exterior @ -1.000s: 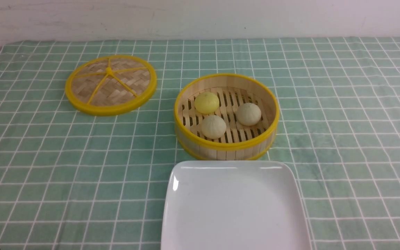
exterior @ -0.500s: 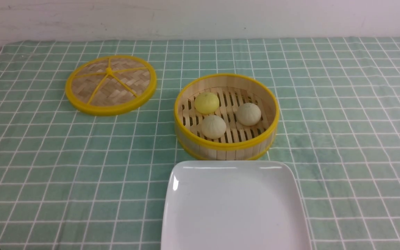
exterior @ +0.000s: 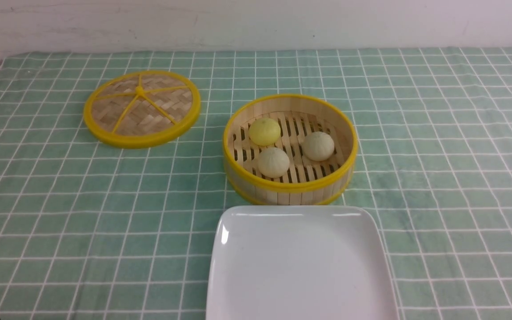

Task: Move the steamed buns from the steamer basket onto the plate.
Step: Use the right arm to grab the steamed stuffed bun that is closest to it

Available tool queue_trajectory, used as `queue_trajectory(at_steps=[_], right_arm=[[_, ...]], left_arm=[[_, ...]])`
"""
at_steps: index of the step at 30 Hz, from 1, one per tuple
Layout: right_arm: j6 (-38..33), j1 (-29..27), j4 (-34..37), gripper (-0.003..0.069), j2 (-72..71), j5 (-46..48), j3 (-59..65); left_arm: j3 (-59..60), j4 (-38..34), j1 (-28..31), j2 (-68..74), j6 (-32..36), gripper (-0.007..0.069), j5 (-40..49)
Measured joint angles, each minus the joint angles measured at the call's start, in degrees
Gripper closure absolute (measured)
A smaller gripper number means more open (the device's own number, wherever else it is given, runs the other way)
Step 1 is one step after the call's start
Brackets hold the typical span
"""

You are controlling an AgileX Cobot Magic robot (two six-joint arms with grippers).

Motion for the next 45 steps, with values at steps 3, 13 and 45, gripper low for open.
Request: queue_trajectory(at_steps=[3, 13, 45], right_arm=[[0.0, 0.0, 0.0, 0.0419, 0.0, 0.05, 0.0], [0.06, 0.0, 0.13, 0.0419, 0.0, 0.22, 0.0], [0.11, 0.0, 0.18, 0.0419, 0.0, 5.79, 0.0]], left_arm=[[0.0, 0.0, 0.0, 0.0, 0.0, 0.0257, 0.0], [0.0, 0.0, 0.0, 0.0, 0.0, 0.0257, 0.0], [0.16, -39.19, 0.0, 0.0, -0.76, 0.0257, -25.43]])
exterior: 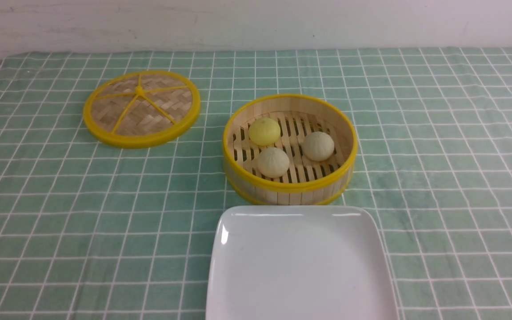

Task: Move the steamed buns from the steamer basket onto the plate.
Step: Use the right arm to grab the steamed stuffed bun that is closest to it

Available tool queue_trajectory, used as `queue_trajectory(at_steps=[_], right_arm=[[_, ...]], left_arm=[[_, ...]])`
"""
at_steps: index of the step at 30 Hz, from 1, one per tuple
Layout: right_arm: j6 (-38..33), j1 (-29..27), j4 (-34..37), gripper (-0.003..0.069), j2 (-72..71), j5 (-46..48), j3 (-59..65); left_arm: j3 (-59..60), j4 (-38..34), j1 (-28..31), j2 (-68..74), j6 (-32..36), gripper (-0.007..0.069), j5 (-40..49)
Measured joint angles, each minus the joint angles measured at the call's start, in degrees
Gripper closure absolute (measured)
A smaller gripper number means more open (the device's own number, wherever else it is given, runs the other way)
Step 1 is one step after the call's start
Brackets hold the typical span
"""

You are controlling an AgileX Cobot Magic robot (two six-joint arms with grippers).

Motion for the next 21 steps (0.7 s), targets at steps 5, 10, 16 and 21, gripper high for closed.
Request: queue_trajectory(at_steps=[5, 10, 16, 21], right_arm=[[-0.07, 0.0, 0.32, 0.0419, 0.0, -0.19, -0.15], [-4.93, 0.0, 0.43, 0.0419, 3.96, 0.17, -2.34], [-15.95, 0.0, 3.5, 0.0417, 19.4, 7.01, -8.8], [-21.17, 0.0, 9.32, 0.0417, 32.05, 8.6, -14.62]], left_arm=[[-4.13, 3.88, 0.0, 0.0, 3.68, 0.0249, 11.07], [-12.54, 5.33, 0.0, 0.0, 9.69, 0.0187, 23.06], [-21.15, 5.4, 0.0, 0.0, 9.1, 0.0139, 34.38], [-26.64, 5.59, 0.0, 3.81, 8.69, 0.0138, 39.05]])
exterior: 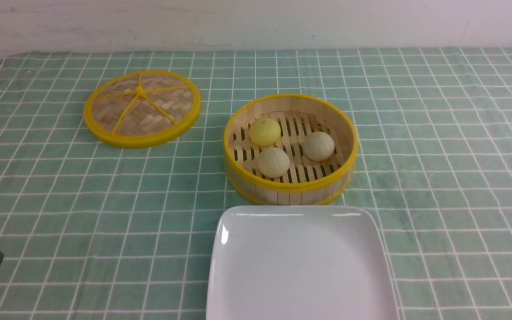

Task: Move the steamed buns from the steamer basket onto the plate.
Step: Use the right arm to grab the steamed stuffed bun that is closest to it

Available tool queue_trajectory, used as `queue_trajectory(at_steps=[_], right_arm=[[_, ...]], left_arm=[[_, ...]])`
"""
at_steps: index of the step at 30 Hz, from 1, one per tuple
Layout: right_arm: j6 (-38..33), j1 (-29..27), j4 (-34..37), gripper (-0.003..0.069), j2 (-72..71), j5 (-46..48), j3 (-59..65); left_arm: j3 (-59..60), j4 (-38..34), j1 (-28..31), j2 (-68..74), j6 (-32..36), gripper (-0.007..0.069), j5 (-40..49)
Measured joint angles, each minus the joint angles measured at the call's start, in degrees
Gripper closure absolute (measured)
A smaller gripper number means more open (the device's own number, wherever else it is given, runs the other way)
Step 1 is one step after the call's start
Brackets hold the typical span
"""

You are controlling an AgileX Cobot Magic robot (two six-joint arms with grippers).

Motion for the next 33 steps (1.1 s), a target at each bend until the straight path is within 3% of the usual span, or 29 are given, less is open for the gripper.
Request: queue_trajectory(at_steps=[4, 8, 13, 16, 25, 33], right_arm=[[-10.73, 0.0, 8.32, 0.0417, 12.25, 8.04, -9.9], [-17.06, 0.0, 15.4, 0.0417, 21.24, 18.17, -18.81], [-19.82, 0.0, 23.18, 0.0417, 35.7, 36.08, -36.34], [-19.84, 0.06, 25.61, 0.0417, 44.94, 39.27, -46.82], [-19.31, 5.86, 21.01, 0.0381, 63.92, 39.75, -66.1], [-19.31, 12.65, 15.29, 0.0355, 74.45, 39.75, -67.26]], left_arm=[[-6.39, 0.05, 0.0, 10.19, 0.19, 0.0138, 3.32], [-11.34, -0.25, 0.0, 19.95, 3.67, 0.0137, 4.29], [-15.25, -3.63, 0.0, 30.43, 12.42, 0.0137, 3.06], [-15.73, -8.06, 0.0, 34.27, 17.25, 0.0137, 2.31], [-15.73, -20.15, 0.0, 41.54, 33.84, 0.0137, 1.52], [-15.73, -24.87, 0.0, 42.2, 43.56, 0.0137, 0.87]])
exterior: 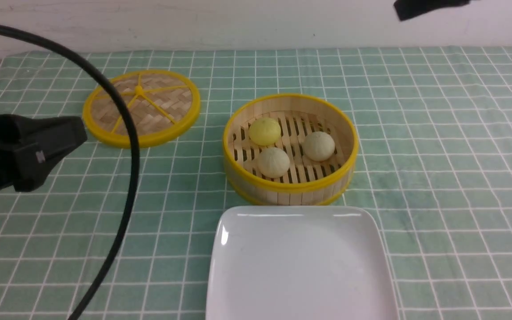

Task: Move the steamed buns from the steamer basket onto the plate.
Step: Use the right arm to grab the steamed stuffed bun that is closest to it

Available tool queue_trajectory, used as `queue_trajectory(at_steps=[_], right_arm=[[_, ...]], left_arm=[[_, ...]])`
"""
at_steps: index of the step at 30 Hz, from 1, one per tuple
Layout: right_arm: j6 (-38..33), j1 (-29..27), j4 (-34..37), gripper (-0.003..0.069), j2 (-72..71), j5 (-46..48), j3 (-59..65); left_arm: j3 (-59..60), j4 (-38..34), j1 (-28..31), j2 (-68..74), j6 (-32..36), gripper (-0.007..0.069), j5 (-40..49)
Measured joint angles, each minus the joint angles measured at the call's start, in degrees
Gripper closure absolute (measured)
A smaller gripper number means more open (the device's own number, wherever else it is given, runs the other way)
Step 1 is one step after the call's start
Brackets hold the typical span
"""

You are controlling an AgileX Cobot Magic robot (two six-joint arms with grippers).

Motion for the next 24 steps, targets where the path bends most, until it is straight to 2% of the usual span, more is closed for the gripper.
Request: queue_trajectory(at_steps=[7, 14, 18, 24], right_arm=[[0.0, 5.82, -5.38, 0.0354, 6.28, -0.05, -0.02], [0.83, 12.89, -18.58, 0.0354, 12.53, -1.23, -0.02], [3.04, 14.04, -22.81, 0.0354, 15.35, -3.46, -0.13], [4.31, 14.15, -23.84, 0.0354, 18.82, -4.85, -2.77]], left_arm=[[0.0, -0.39, 0.0, 0.0, 1.93, 0.0137, -0.02], [0.0, -0.27, 0.0, 0.0, 2.11, 0.0137, 0.21], [0.0, -0.21, 0.0, 0.0, 2.11, 0.0137, 1.13], [0.0, -0.06, 0.0, 0.0, 2.11, 0.0137, 2.57]])
